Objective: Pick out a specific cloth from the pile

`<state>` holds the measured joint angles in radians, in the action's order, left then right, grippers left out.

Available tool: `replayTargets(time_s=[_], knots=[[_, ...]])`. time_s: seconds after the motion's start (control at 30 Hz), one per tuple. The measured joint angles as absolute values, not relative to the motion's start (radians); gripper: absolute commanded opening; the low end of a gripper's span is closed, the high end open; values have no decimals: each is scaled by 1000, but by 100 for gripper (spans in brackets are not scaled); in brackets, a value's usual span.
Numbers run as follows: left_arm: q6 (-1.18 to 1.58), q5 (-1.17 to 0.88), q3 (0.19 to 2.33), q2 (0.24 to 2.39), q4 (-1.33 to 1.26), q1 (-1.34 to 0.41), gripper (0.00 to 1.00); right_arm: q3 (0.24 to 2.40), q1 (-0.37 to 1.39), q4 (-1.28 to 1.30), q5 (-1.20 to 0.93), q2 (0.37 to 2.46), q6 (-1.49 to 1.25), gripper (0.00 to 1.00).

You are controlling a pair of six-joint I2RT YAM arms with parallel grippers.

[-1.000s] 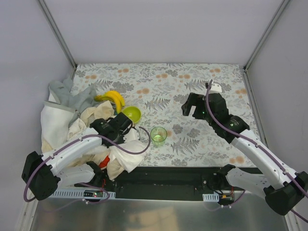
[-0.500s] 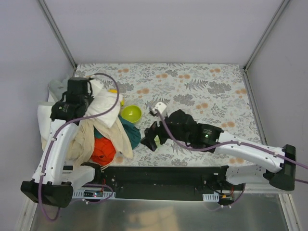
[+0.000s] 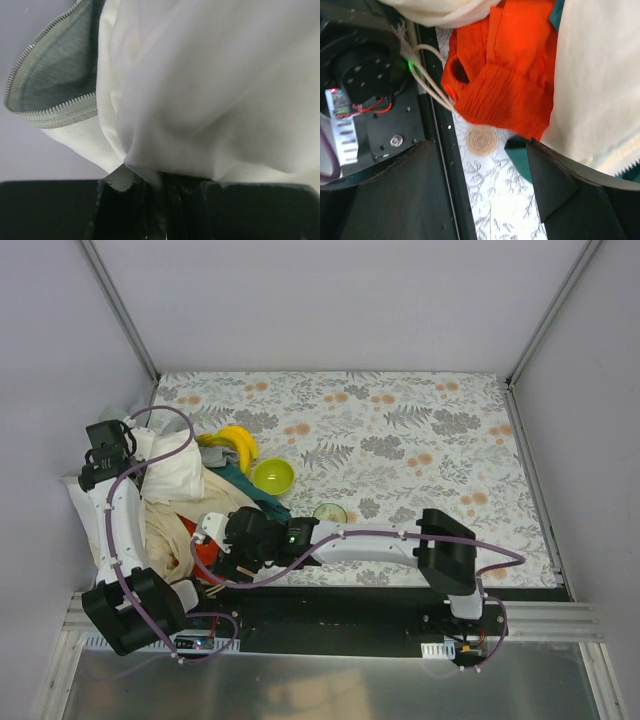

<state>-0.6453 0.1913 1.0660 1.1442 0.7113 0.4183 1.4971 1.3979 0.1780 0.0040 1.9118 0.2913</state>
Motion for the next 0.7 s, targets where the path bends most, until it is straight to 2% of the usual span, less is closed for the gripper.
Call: replayTargets(time_s=[0.1, 0.23, 0.37, 0.43, 0.47, 0.57, 0.67, 0.7], knots=[[-646, 159, 1056, 1147, 705, 463, 0, 1585, 1401, 195, 14, 1996, 297, 80], [-647, 120, 1056, 1146, 692, 502, 0, 1799, 1404, 271, 86, 2142, 273, 65], [-656, 102, 1056, 1137, 693, 506, 0, 2077, 1406, 414, 181, 2309, 212, 66], [-664, 99, 1056, 1131, 693, 506, 0, 2144, 1407, 476, 180, 2348, 178, 66], [-666, 95, 1056, 1128, 693, 506, 0, 2155, 1407, 500, 178, 2354, 155, 67], [-672, 86, 1056, 1126, 693, 506, 0, 2146, 1414, 543, 180, 2354, 70, 77], [-673, 78, 1056, 1126, 693, 506, 0, 2148, 1420, 587, 206, 2365, -10, 79], [-673, 75, 1056, 1126, 693, 506, 0, 2187, 1421, 620, 218, 2387, -32, 76]])
